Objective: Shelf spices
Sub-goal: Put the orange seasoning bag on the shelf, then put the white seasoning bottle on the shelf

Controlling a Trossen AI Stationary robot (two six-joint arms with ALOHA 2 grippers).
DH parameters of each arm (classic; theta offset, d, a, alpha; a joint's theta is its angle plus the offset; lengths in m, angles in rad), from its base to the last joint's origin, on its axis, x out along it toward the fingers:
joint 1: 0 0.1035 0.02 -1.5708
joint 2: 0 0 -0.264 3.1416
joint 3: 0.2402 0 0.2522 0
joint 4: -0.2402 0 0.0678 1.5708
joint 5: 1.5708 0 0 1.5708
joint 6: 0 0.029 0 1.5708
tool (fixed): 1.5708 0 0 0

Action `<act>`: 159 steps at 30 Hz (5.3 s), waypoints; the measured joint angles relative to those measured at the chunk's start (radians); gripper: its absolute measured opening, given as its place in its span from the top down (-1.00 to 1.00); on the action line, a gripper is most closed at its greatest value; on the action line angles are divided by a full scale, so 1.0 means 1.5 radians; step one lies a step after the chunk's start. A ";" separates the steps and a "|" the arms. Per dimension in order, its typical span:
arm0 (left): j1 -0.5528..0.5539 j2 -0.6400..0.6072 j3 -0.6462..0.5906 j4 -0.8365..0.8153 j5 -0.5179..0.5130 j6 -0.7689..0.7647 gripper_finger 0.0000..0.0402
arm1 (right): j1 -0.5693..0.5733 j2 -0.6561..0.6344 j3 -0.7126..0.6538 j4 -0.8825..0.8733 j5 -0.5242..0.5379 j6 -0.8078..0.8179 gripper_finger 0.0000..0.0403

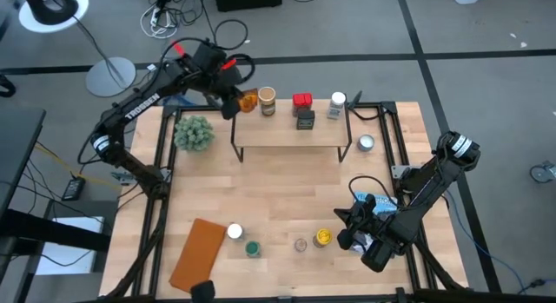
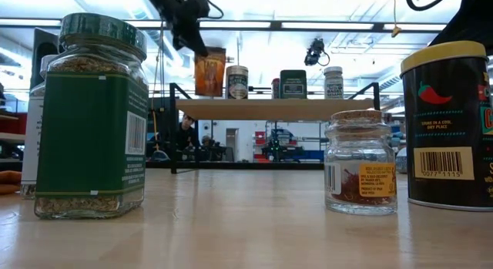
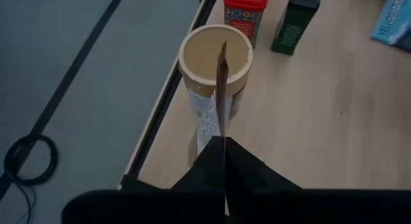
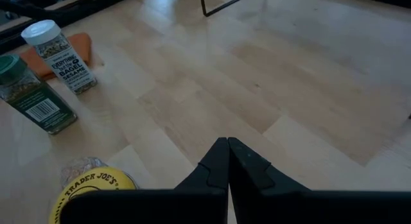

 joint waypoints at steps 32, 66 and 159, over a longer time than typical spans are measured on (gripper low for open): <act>0.023 0.001 -0.087 0.062 0.002 -0.003 0.77 | -0.001 0.000 0.000 -0.002 0.000 0.000 0.99; -0.005 -0.095 -0.023 -0.042 0.011 -0.005 0.62 | -0.001 0.000 -0.001 -0.002 0.000 -0.005 0.98; -0.593 0.070 -0.396 0.288 -0.216 -0.426 1.00 | -0.016 0.000 -0.001 0.118 -0.082 -0.015 0.99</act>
